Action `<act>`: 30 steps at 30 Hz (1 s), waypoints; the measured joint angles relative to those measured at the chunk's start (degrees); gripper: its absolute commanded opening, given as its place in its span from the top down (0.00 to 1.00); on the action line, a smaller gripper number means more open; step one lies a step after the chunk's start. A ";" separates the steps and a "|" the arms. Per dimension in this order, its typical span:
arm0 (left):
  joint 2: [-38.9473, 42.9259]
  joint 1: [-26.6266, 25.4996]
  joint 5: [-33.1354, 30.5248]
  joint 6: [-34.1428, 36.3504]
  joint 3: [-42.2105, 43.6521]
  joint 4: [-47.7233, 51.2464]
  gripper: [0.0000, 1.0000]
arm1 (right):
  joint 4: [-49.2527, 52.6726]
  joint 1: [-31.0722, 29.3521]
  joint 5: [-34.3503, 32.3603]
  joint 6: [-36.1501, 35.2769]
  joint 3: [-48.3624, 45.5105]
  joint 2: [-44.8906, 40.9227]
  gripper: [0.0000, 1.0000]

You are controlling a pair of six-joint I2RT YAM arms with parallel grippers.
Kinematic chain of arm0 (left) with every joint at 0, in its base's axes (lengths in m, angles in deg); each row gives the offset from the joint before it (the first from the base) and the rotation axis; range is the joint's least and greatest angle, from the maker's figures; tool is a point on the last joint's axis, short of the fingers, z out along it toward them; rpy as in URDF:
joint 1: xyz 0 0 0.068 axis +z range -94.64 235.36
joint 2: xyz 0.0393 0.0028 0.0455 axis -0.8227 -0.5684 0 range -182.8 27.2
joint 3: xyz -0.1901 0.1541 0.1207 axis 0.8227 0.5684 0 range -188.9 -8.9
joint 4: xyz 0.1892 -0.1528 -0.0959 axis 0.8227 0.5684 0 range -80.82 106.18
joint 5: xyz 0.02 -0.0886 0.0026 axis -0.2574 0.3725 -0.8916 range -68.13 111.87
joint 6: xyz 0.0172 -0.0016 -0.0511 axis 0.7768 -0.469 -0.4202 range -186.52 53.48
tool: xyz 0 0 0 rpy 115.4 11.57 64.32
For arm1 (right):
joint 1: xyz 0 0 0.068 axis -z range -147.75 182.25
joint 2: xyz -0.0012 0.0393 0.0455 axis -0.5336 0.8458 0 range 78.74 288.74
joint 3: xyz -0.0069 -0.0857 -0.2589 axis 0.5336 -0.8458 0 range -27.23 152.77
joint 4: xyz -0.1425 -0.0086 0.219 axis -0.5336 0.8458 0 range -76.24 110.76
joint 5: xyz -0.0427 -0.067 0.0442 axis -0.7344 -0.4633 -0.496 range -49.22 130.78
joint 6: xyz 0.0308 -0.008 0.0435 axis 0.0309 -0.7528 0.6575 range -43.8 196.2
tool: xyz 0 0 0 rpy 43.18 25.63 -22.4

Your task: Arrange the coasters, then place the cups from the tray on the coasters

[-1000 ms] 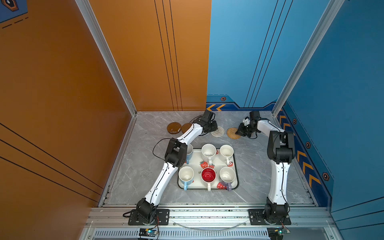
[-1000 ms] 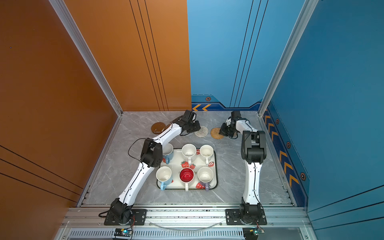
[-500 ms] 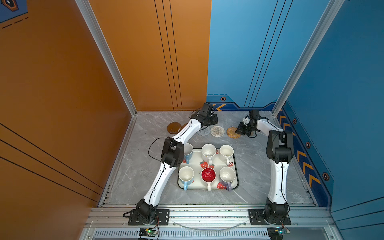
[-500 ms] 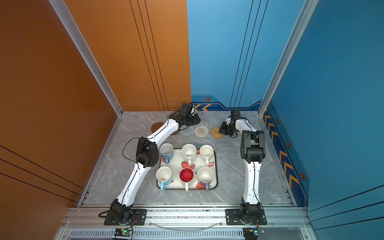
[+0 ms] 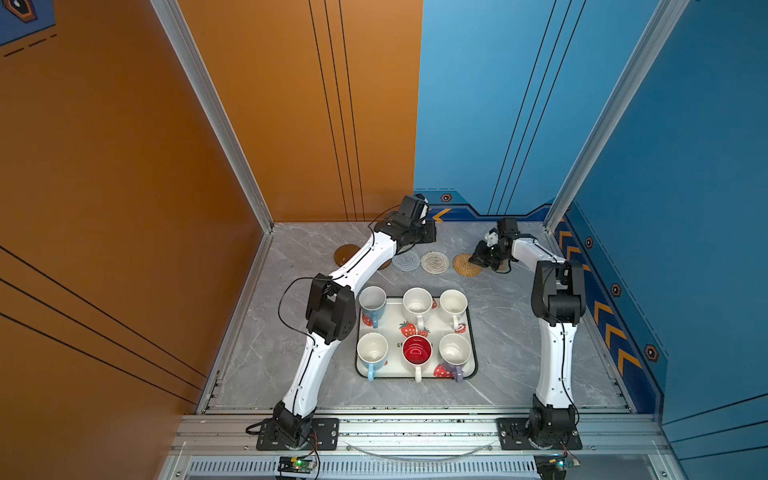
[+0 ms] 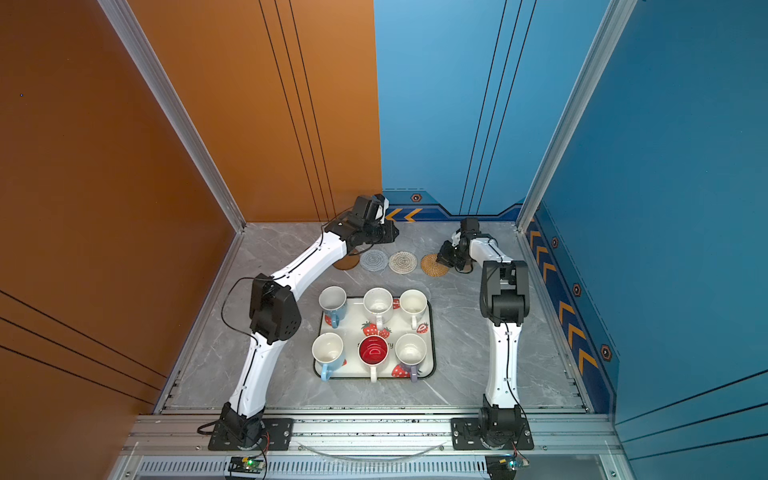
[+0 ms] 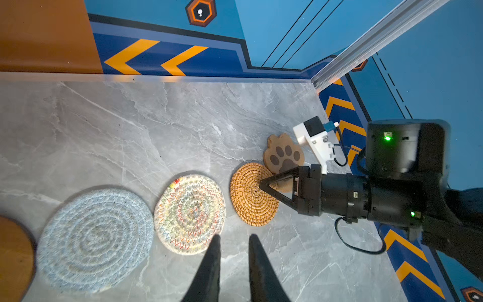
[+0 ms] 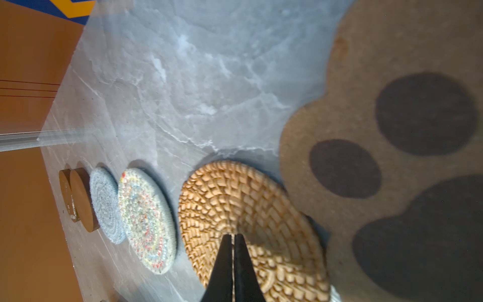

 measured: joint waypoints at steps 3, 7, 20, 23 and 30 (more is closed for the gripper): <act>4.26 -0.72 -0.13 1.40 3.58 -0.13 0.79 | -0.39 -0.87 0.04 -0.02 -1.95 -2.75 1.00; 11.87 -1.36 -0.22 2.64 12.15 -2.95 0.78 | -0.81 -2.12 -0.17 -0.20 -5.86 -8.50 1.00; 30.53 -2.86 -3.58 3.74 34.84 -10.88 0.78 | -1.01 -4.22 -3.02 -3.17 -11.69 -11.78 0.75; 33.66 -3.72 -4.90 3.74 39.41 -13.40 0.78 | -1.01 -4.52 -3.23 -3.56 -11.10 -9.79 0.75; 36.35 -4.13 -6.29 3.76 42.60 -17.55 0.78 | -0.92 -4.76 -4.81 -3.72 -7.87 -5.07 0.84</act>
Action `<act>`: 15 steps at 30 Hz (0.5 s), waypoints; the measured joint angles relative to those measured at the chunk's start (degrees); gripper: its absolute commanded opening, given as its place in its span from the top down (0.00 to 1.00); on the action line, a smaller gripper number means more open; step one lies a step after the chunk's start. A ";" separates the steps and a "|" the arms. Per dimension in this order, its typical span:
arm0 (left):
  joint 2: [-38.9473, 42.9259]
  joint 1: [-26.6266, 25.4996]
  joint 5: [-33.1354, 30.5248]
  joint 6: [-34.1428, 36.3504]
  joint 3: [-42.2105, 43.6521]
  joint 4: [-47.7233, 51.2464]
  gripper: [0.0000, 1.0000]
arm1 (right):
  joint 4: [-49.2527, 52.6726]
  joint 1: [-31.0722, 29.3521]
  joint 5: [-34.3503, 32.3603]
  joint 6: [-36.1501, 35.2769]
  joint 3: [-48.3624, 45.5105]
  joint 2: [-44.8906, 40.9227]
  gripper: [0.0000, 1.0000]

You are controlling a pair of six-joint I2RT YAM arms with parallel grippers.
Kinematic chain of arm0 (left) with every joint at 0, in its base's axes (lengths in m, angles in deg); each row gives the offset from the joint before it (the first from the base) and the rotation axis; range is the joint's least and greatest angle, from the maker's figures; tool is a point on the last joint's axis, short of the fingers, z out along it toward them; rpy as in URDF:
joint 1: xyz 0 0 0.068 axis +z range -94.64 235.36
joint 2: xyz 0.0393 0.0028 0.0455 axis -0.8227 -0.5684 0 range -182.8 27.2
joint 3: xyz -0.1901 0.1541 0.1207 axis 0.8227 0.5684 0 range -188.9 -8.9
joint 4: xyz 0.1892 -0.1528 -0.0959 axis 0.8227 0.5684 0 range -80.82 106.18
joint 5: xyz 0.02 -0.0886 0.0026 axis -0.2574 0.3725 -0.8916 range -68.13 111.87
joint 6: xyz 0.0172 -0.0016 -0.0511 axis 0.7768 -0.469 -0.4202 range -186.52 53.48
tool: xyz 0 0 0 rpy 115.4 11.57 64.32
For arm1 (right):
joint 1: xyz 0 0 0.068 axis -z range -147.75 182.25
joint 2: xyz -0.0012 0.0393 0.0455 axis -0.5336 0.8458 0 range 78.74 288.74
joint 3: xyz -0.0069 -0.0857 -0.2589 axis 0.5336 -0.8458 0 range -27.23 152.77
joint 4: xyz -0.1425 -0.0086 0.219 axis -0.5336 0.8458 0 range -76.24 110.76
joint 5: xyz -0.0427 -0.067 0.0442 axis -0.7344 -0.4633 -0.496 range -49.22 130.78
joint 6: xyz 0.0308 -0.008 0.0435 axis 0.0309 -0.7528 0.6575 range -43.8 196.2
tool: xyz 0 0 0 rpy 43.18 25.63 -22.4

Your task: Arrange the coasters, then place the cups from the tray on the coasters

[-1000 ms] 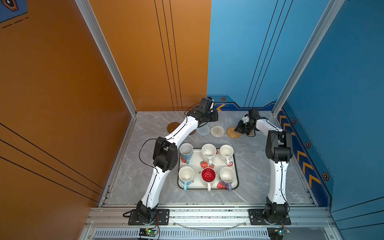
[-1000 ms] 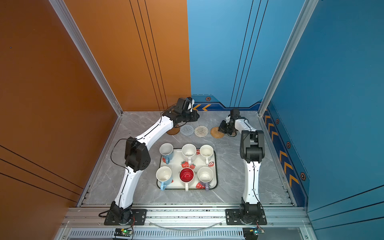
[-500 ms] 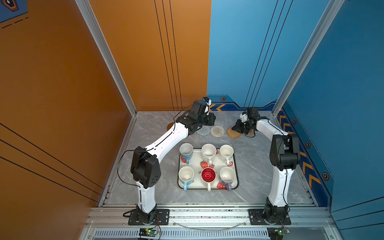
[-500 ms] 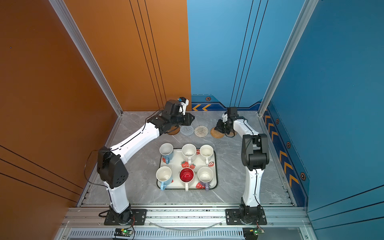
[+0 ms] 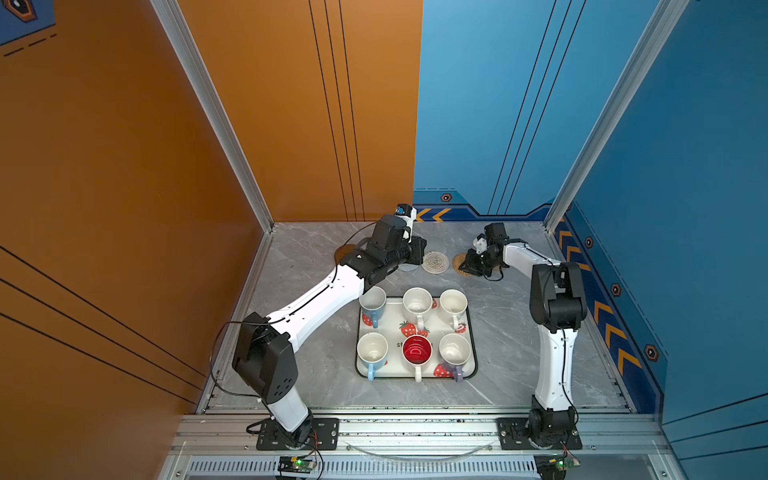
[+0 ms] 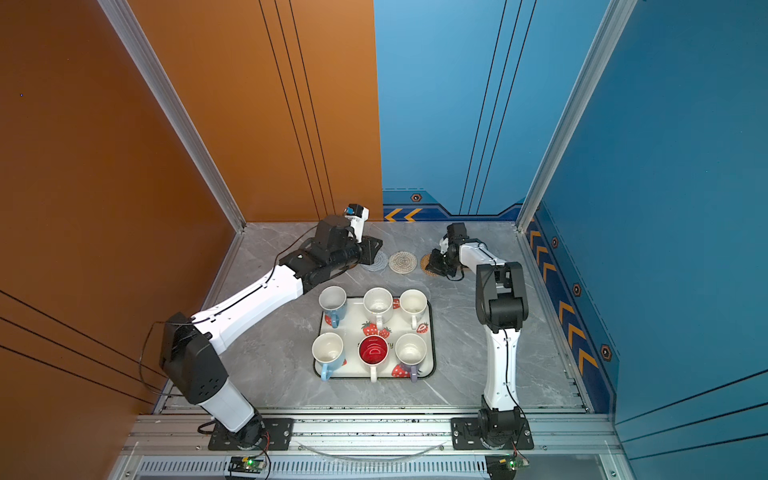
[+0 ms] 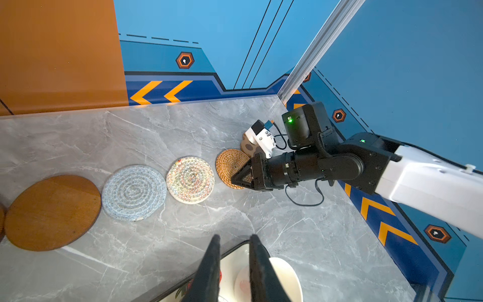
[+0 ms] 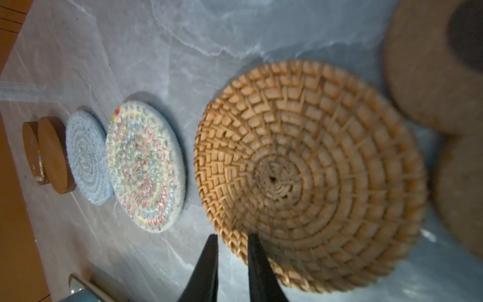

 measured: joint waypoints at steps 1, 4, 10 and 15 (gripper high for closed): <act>0.17 0.00 -0.11 0.04 0.00 -0.44 0.78 | -0.04 -0.02 -0.46 -0.04 0.70 0.37 0.84; 0.57 -0.04 -0.28 0.42 0.00 -1.42 0.78 | 0.13 -0.02 -1.27 -0.04 2.73 1.79 0.84; 0.79 -0.11 -0.70 0.68 0.00 -1.99 0.78 | 0.59 -0.02 -1.27 -0.04 7.04 4.70 0.85; 0.87 -0.11 -1.18 1.20 0.00 -1.97 0.78 | 1.05 -0.02 -1.27 -0.04 8.57 5.73 0.86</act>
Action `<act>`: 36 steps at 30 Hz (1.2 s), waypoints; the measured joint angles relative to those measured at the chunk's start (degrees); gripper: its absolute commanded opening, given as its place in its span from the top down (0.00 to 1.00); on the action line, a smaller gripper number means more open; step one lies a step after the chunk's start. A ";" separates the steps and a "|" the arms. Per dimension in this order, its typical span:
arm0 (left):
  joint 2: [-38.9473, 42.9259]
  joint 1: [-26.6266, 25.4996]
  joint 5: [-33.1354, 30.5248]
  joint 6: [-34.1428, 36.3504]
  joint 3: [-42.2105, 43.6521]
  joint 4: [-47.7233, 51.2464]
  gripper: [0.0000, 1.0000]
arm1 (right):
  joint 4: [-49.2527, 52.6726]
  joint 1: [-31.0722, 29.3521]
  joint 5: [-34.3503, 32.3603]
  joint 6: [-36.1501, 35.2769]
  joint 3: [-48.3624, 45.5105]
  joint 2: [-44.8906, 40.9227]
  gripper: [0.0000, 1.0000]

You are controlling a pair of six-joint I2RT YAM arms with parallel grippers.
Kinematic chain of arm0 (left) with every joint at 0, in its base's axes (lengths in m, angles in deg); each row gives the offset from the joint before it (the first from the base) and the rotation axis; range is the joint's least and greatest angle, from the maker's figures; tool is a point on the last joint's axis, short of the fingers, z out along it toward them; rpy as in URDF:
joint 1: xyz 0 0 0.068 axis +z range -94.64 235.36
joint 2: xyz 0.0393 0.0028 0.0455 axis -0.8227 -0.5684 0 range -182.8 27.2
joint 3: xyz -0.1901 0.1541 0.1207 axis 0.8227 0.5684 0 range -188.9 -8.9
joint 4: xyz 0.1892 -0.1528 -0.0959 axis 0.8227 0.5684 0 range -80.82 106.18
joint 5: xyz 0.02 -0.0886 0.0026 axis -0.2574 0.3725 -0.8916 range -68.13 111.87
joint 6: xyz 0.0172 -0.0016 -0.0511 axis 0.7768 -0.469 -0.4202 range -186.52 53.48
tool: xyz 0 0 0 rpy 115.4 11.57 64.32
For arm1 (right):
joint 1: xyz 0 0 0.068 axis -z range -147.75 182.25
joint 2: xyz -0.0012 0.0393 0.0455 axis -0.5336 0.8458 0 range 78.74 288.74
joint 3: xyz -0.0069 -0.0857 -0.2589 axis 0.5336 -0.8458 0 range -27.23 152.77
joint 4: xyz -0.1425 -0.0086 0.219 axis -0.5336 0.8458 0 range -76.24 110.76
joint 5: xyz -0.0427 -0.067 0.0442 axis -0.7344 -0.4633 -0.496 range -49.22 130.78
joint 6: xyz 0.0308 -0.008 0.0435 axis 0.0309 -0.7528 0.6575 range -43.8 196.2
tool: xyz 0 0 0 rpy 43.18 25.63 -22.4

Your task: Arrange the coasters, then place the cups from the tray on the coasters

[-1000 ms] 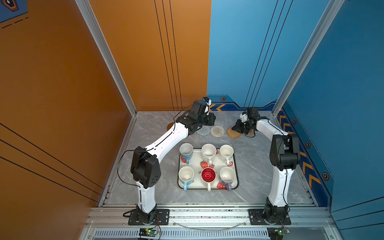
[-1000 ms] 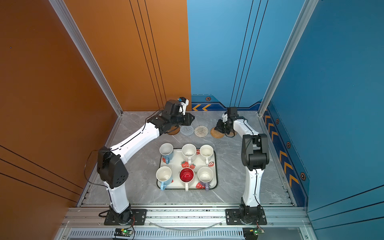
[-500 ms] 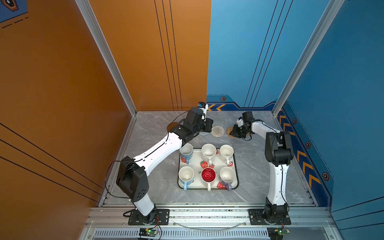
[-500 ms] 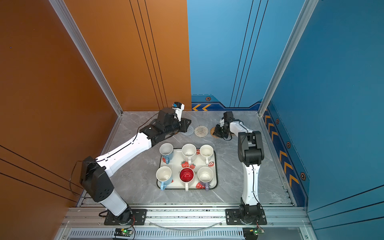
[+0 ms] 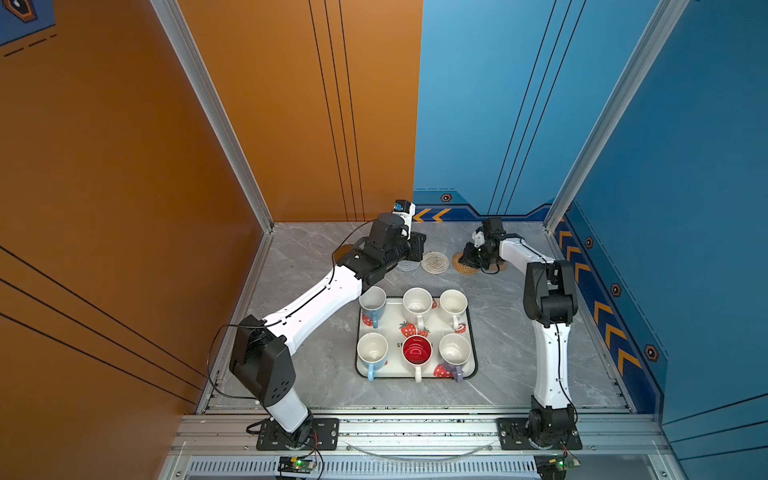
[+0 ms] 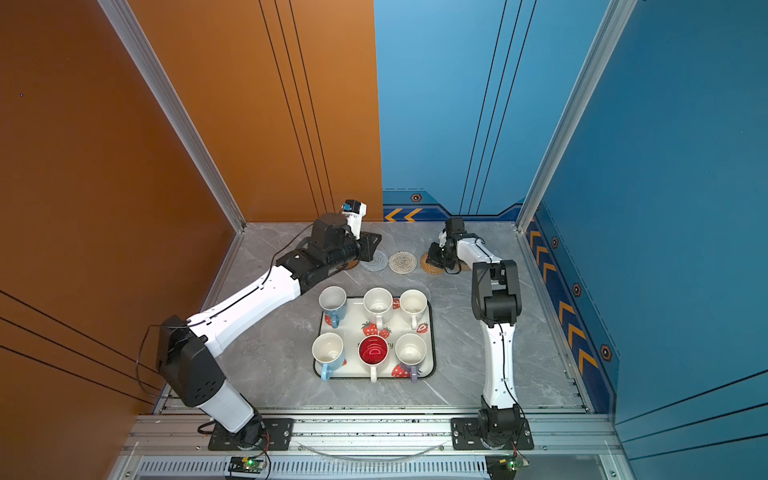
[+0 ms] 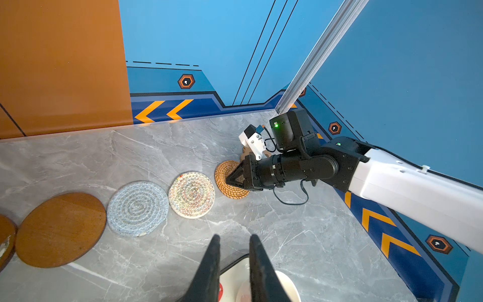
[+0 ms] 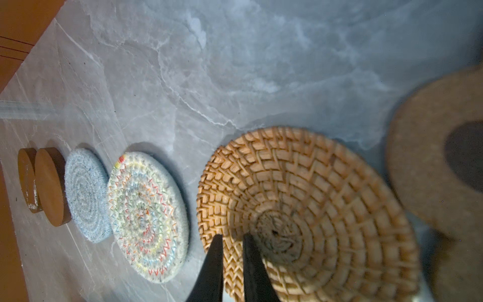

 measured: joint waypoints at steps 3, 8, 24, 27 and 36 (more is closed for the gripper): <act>0.24 0.00 -0.26 0.33 0.00 0.04 0.78 | 0.20 0.00 0.02 0.00 0.44 0.20 0.86; 0.79 0.00 -0.79 0.66 0.02 0.20 0.78 | 0.66 0.02 0.09 0.02 2.47 1.42 0.87; 6.91 -0.15 -1.68 0.76 4.81 -0.07 0.77 | 2.05 -2.54 1.70 0.04 3.17 -3.93 0.88; 8.09 -0.15 -1.88 1.03 5.90 -0.11 0.77 | 1.95 -4.74 2.75 0.04 3.19 -6.64 0.88; 11.13 -0.15 -3.61 2.10 8.59 -0.22 0.76 | 2.03 -8.63 3.63 0.26 3.41 -4.13 0.88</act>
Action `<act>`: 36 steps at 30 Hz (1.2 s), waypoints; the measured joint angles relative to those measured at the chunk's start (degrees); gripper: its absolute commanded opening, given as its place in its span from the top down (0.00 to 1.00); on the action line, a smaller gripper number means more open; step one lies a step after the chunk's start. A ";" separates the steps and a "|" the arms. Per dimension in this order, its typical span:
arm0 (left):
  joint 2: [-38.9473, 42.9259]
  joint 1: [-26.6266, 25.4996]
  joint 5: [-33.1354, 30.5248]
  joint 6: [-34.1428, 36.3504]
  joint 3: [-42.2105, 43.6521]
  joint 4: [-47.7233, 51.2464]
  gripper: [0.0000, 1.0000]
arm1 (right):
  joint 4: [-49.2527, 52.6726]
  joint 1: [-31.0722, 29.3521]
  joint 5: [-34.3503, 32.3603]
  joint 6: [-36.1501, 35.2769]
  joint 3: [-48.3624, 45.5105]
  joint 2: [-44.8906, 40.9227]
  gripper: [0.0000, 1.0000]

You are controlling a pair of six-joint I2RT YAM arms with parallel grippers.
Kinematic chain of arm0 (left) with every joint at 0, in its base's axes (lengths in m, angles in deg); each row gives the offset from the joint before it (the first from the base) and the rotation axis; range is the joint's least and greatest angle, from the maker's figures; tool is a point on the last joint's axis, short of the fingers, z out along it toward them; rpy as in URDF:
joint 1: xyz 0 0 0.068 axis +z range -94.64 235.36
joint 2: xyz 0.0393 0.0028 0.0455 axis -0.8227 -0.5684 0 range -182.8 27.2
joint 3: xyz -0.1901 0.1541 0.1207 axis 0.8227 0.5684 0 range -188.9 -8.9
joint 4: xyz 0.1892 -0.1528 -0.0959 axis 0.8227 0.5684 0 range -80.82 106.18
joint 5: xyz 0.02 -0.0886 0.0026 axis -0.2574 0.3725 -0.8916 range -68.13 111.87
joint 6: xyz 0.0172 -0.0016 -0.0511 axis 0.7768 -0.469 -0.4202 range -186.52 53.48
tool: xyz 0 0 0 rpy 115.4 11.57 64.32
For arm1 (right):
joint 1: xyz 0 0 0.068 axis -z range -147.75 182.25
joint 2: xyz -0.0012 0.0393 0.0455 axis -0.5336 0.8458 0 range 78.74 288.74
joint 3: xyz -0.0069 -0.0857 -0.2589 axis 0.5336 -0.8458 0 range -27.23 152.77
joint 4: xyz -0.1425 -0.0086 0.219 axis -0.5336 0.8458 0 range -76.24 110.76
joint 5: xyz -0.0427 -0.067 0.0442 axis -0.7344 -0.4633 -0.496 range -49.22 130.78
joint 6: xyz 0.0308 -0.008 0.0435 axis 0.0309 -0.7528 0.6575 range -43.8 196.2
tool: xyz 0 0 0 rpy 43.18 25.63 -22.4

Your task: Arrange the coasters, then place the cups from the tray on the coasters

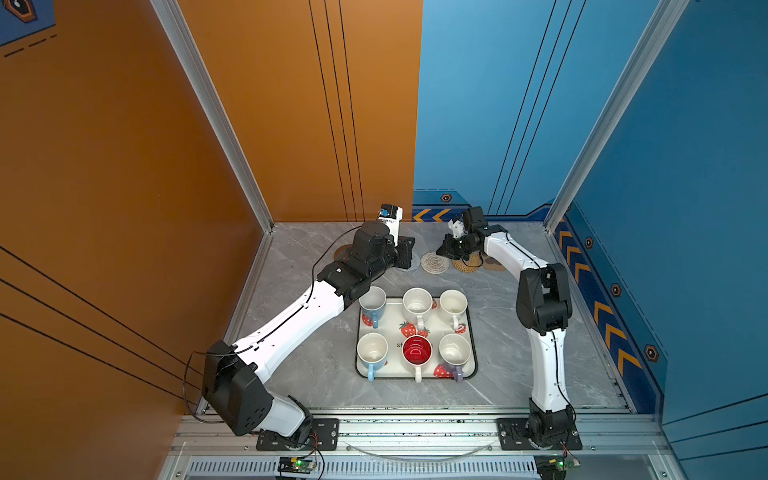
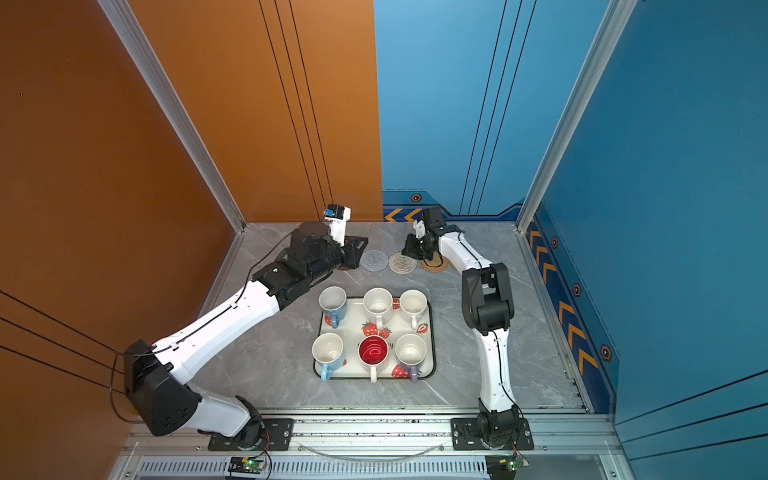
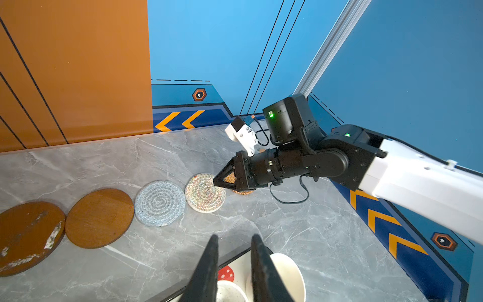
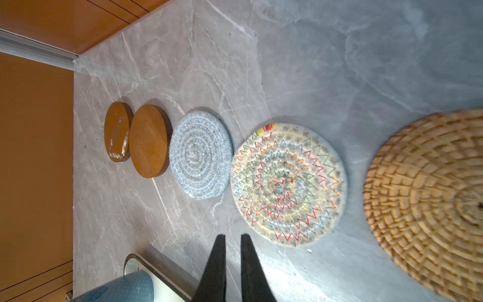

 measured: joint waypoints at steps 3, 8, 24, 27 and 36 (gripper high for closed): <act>1.16 0.00 -0.83 0.13 0.79 0.04 0.75 | 0.04 -0.09 -0.07 0.24 0.11 2.03 0.89; 1.79 0.00 -1.27 0.15 1.01 0.00 0.75 | 0.09 -0.09 -0.09 0.66 0.74 5.27 0.89; 2.08 0.02 -2.14 1.01 1.11 0.04 0.74 | 0.07 -0.09 -0.35 1.86 4.37 8.76 0.90; 2.16 0.02 -2.32 1.18 1.11 0.07 0.74 | 0.04 -0.09 -0.33 1.97 5.05 9.35 0.90; 2.64 0.07 -2.51 1.20 1.11 0.20 0.73 | 0.07 -0.09 -0.33 2.58 5.79 9.57 0.90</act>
